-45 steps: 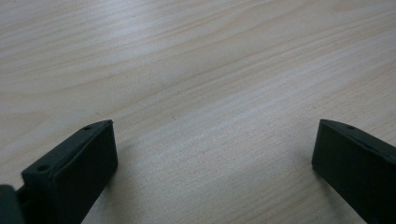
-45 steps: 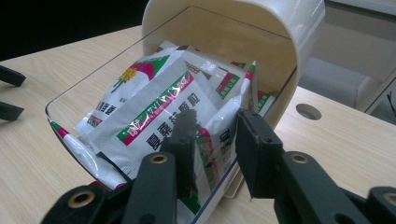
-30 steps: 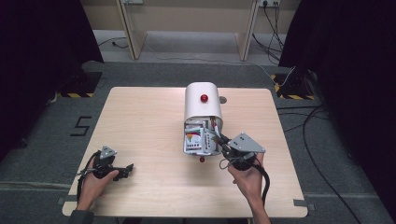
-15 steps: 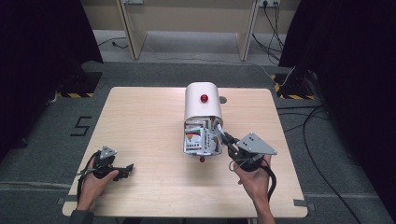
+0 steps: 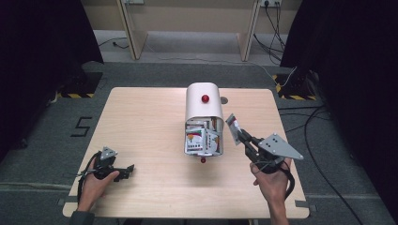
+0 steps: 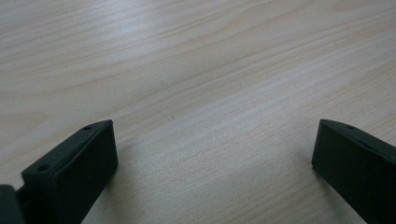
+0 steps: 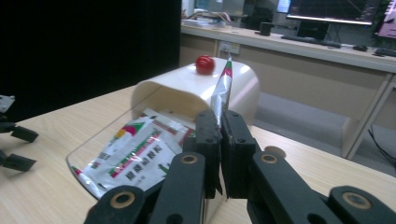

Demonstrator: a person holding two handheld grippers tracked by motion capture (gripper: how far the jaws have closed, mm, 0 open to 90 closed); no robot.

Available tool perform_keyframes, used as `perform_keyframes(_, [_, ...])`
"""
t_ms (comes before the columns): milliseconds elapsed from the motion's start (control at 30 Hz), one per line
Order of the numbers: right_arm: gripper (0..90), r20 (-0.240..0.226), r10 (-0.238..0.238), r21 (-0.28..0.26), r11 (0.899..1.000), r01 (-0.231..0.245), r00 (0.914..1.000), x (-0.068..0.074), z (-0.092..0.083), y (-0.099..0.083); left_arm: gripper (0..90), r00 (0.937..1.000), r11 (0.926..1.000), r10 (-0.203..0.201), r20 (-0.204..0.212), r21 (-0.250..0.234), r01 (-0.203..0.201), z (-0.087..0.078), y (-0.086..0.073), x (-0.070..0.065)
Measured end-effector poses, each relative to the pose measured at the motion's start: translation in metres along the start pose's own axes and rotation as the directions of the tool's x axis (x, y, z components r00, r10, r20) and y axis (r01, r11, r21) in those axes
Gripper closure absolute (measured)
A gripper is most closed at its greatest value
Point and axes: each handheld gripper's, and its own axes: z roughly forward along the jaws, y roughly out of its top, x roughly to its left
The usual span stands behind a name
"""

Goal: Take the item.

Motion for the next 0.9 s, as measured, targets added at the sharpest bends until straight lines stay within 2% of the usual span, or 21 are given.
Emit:
perform_keyframes(367, [86.9, 0.052, 0.034, 0.036, 0.999, -0.036, 0.9981, -0.023, -0.009, -0.016, 0.0, 1.0, 1.0, -0.002, 0.001, -0.002, 0.002, 0.0, 0.0, 0.0])
perform_keyframes(900, [86.9, 0.065, 0.048, 0.059, 0.997, -0.052, 0.9968, -0.031, -0.006, -0.025, 0.0, 1.0, 1.0, -0.002, 0.002, -0.002, 0.002, 0.0, 0.0, 0.0])
